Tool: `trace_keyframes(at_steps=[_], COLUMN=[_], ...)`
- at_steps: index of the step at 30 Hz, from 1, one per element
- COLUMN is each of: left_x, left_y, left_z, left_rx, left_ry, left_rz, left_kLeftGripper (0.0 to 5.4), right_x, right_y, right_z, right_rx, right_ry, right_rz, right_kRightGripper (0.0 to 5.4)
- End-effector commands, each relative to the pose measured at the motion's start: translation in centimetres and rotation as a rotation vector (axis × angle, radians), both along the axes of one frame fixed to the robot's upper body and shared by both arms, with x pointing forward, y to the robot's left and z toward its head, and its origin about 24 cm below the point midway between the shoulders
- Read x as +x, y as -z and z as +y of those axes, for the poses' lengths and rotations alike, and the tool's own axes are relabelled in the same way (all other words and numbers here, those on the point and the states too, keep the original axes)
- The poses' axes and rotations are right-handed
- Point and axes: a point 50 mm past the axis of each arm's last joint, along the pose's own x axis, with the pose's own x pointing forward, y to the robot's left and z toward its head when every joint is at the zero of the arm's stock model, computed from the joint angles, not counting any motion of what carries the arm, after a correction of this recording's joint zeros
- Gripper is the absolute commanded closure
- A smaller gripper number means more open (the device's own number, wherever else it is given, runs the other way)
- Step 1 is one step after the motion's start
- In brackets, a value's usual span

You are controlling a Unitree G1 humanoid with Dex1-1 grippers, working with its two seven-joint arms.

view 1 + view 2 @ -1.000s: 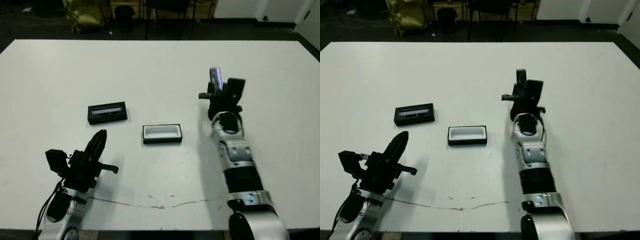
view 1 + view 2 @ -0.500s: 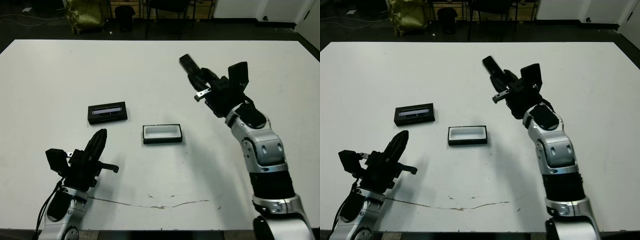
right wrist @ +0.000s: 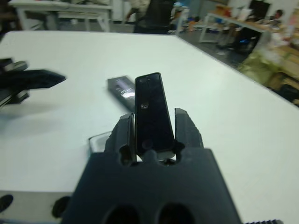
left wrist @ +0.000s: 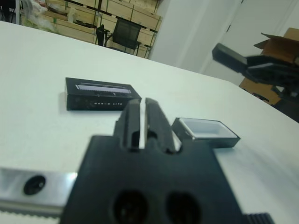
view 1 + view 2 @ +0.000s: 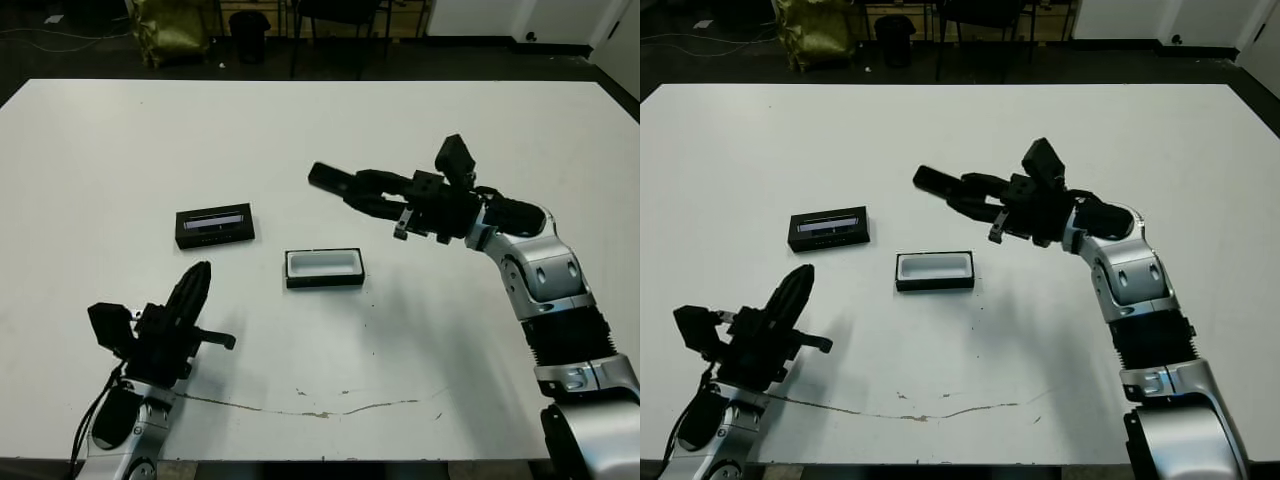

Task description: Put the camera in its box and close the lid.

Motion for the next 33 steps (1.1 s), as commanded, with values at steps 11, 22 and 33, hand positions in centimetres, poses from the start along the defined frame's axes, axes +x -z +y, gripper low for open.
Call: trace_keyframes(at_steps=[11, 22, 33], left_x=[-0.4, -0.6, -0.4], left_y=[0.3, 0.2, 0.1], left_z=[0.3, 0.3, 0.3], left_rx=[0.014, 0.010, 0.020], left_ry=[-0.016, -0.013, -0.022], left_rz=[0.035, 0.045, 0.039], left_kLeftGripper=[5.40, 5.40, 5.40], right_x=[1.2, 1.8, 2.0], right_y=[-1.5, -1.9, -0.6], right_z=[-0.4, 0.1, 1.7], right_rx=[-0.246, -0.379, -0.423], right_ry=[-0.153, -0.245, -0.308], right_rz=[0.077, 0.156, 0.189], right_kRightGripper=[4.75, 4.75, 4.75])
